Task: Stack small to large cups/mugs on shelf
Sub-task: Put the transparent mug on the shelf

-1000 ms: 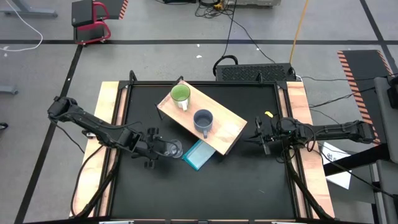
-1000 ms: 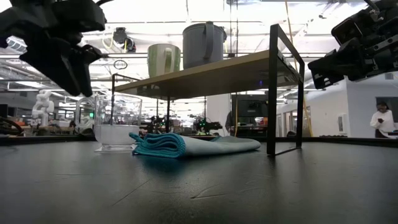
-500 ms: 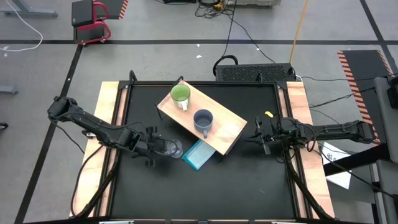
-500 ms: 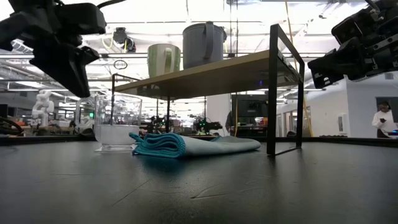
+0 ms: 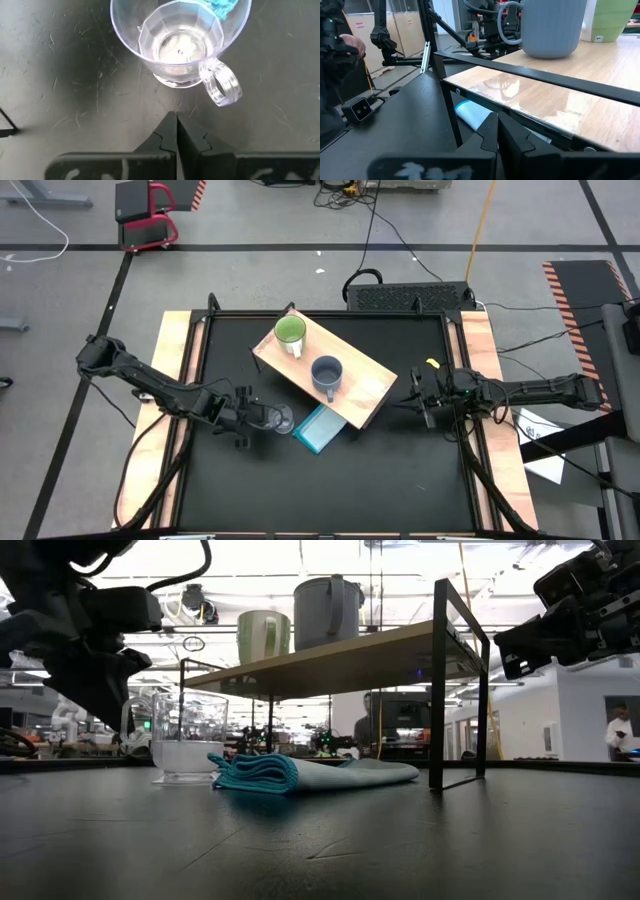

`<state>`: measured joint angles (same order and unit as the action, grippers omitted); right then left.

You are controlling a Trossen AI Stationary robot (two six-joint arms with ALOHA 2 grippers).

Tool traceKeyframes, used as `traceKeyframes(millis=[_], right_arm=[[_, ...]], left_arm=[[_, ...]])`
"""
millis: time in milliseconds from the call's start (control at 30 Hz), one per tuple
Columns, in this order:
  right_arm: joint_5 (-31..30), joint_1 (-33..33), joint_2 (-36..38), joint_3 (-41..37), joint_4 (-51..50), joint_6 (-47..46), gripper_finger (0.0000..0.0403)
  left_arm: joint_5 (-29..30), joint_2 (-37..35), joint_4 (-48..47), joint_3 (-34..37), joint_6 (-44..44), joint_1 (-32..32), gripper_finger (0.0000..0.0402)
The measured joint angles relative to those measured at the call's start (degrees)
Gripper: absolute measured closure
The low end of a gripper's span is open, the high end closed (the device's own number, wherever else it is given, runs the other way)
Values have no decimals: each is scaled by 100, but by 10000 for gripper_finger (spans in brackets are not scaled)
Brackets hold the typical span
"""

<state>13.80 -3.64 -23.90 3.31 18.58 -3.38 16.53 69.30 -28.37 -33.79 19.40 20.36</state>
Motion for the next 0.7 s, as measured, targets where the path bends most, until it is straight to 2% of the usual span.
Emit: traceKeyframes(millis=[700], right_arm=[[-2, -1, -2, 1, 1, -2, 403]], left_arm=[[-768, 0, 802, 5, -159, 213, 398]])
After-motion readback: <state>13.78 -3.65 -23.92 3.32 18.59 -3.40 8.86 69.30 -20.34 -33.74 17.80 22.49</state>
